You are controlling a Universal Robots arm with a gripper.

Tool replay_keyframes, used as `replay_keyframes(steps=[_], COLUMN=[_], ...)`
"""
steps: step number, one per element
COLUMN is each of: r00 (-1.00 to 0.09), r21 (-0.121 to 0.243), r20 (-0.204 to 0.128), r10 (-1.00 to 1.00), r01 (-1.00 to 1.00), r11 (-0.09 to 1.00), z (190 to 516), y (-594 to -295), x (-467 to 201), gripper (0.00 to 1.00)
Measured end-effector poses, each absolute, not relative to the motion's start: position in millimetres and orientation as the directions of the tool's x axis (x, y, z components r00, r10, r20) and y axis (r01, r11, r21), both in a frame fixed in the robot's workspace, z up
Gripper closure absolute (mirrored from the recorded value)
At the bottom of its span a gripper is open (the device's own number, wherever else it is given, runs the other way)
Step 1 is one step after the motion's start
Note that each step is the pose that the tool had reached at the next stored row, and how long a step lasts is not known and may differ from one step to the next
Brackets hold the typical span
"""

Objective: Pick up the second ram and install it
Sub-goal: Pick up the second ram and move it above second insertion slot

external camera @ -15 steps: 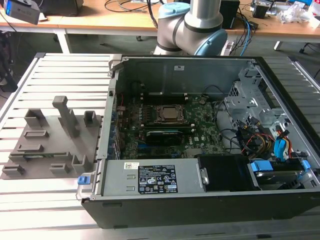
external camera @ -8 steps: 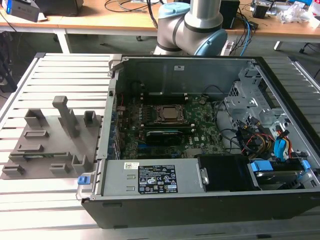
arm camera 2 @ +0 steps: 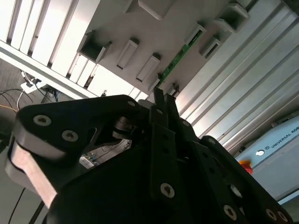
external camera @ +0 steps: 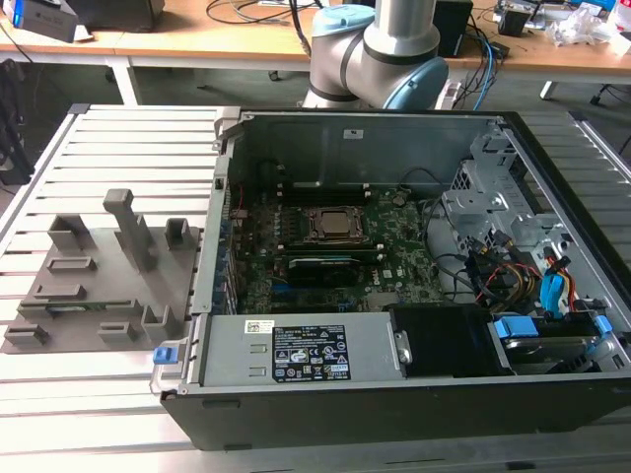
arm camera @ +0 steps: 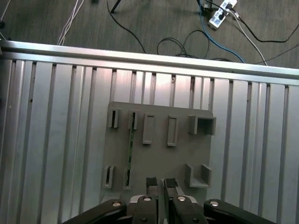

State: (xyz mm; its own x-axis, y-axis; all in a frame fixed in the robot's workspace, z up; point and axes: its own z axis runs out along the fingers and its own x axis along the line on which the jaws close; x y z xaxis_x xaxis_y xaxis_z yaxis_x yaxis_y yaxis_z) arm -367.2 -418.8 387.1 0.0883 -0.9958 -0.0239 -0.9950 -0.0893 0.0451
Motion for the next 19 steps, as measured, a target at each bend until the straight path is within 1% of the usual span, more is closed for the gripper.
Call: replay_keyframes(steps=[2,3,6,19], r00=[0.088,0.084,0.006,0.003], r21=[0.045,0.045,0.045,0.045], r20=[-0.024,-0.023,-0.019,-0.02], r10=[-0.996,-0.996,-1.0,-1.0], r01=[-0.995,-0.995,-0.999,-0.999], r11=[-0.089,-0.085,-0.007,-0.004], z=[387.1,387.0,385.8,358.8], y=[-418.8,-418.8,-418.8,-420.1], x=[-367.2,-367.2,-367.2,-367.2], gripper=[0.7,0.7,0.7,0.7])
